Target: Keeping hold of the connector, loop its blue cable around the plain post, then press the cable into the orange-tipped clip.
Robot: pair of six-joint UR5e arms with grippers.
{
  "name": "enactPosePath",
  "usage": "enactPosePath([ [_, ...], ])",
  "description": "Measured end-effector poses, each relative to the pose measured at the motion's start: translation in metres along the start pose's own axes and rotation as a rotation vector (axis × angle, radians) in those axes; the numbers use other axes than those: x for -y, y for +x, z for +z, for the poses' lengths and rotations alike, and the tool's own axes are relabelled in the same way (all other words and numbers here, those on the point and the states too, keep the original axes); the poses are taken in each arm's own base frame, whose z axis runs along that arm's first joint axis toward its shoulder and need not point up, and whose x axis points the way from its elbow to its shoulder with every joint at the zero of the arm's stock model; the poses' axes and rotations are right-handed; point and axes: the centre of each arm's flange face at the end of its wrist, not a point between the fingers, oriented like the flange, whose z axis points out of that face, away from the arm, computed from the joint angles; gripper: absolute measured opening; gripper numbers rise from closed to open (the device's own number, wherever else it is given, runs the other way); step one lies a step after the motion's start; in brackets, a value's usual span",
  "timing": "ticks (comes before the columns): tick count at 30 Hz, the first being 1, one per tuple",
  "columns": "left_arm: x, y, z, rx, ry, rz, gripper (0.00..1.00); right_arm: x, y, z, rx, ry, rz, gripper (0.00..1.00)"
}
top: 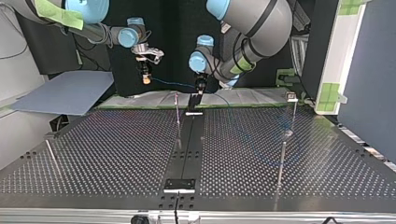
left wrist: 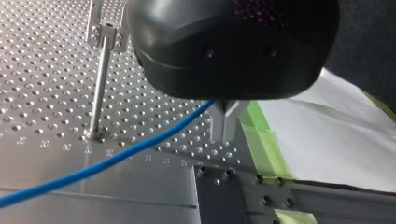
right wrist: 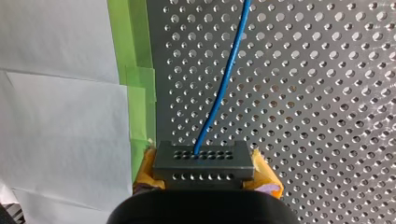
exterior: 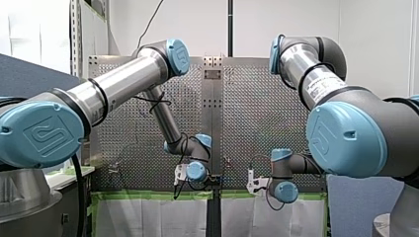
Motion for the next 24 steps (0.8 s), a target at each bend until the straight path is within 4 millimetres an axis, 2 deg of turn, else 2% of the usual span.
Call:
enactPosePath([
  [6, 0.001, -0.001, -0.001, 0.001, -0.005, 0.0, 0.0, -0.003, 0.006, 0.002, -0.009, 0.009, -0.002, 0.0],
  [16, 0.007, -0.002, -0.009, 0.002, 0.007, 0.004, 0.0, -0.009, 0.039, 0.009, -0.044, 0.02, 0.009, 0.0],
  [24, 0.009, -0.027, -0.015, 0.039, 0.017, -0.023, 0.0, -0.019, 0.044, 0.011, -0.049, 0.005, 0.027, 0.0],
])
